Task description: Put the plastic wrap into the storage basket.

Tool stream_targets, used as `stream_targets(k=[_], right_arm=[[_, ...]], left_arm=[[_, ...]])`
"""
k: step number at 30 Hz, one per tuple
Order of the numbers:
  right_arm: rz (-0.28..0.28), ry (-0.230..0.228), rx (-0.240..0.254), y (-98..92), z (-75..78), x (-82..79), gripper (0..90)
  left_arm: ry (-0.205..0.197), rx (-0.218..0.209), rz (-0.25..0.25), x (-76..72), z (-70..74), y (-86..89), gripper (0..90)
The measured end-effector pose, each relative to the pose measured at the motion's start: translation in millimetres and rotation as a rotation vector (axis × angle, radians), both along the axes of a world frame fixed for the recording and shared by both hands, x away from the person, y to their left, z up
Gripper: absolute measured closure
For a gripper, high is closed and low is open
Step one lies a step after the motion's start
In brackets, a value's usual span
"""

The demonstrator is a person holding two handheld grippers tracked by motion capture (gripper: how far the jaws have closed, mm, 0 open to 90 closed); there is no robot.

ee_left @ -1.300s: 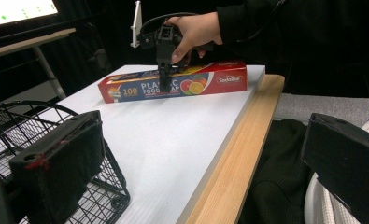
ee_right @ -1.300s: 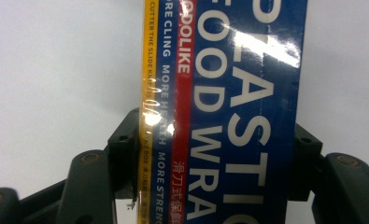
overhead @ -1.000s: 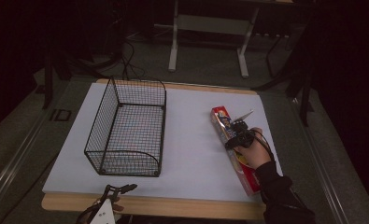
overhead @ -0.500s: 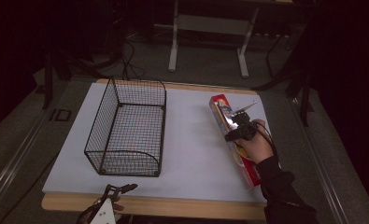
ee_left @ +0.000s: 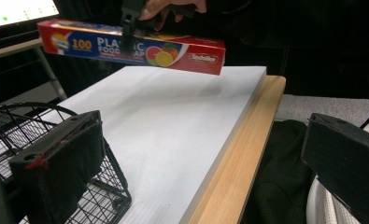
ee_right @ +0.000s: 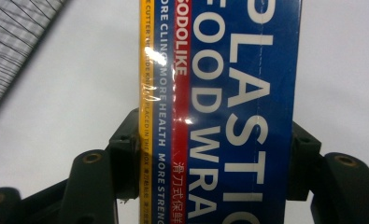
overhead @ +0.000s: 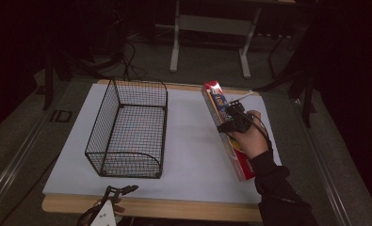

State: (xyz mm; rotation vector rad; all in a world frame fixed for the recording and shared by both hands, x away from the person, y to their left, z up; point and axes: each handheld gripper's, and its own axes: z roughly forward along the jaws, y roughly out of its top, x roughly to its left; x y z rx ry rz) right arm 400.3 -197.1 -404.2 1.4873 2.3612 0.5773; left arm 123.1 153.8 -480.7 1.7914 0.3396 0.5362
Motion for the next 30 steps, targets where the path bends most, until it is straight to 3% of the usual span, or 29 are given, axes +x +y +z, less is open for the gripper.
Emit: stream_targets(k=[8, 13, 30], right_arm=[[0.025, -0.052, 0.031, 25.9, 21.0, -1.7, 39.1], [0.039, -0.049, 0.038, 39.3, 27.4, -2.2, 39.1], [0.121, -0.141, 0.076, 103.2, 67.2, -6.0, 39.2]], left_arm=[[0.0, 0.002, -0.005, -0.5, -0.3, -0.8, 0.0], [-0.003, 0.0, -0.006, -0.9, 0.1, -0.7, 0.0], [-0.003, -0.007, -0.007, -0.8, 0.5, 0.3, 0.0]])
